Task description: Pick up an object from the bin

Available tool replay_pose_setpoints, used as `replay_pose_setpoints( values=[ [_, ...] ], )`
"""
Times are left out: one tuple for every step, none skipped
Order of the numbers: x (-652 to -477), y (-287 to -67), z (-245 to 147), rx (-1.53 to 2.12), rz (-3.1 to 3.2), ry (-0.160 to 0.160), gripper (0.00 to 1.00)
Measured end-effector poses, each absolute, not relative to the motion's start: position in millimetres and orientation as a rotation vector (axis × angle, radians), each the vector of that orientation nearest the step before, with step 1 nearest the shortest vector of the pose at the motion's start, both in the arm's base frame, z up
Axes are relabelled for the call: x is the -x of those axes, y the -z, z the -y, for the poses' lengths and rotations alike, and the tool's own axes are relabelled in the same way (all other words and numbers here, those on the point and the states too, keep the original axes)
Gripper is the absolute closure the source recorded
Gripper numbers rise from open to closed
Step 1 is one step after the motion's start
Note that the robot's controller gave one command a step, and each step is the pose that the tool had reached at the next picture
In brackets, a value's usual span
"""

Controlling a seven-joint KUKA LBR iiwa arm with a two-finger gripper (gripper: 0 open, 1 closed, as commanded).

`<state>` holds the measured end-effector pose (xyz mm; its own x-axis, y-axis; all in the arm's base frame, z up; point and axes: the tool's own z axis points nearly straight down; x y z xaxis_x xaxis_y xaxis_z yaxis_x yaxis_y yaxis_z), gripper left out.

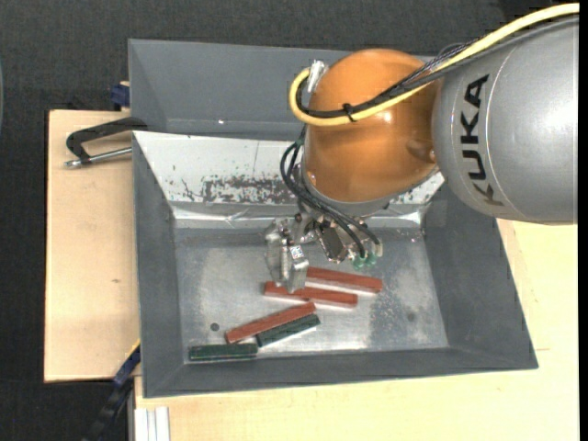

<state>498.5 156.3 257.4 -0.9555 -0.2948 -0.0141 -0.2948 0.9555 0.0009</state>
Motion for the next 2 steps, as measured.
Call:
replay_pose_setpoints(
  values=[
    [-497.1,-253.5,-155.6,0.467,-3.102,-0.003,0.00],
    [-497.1,-253.5,-155.6,0.467,-3.102,-0.003,0.00]
  ],
)
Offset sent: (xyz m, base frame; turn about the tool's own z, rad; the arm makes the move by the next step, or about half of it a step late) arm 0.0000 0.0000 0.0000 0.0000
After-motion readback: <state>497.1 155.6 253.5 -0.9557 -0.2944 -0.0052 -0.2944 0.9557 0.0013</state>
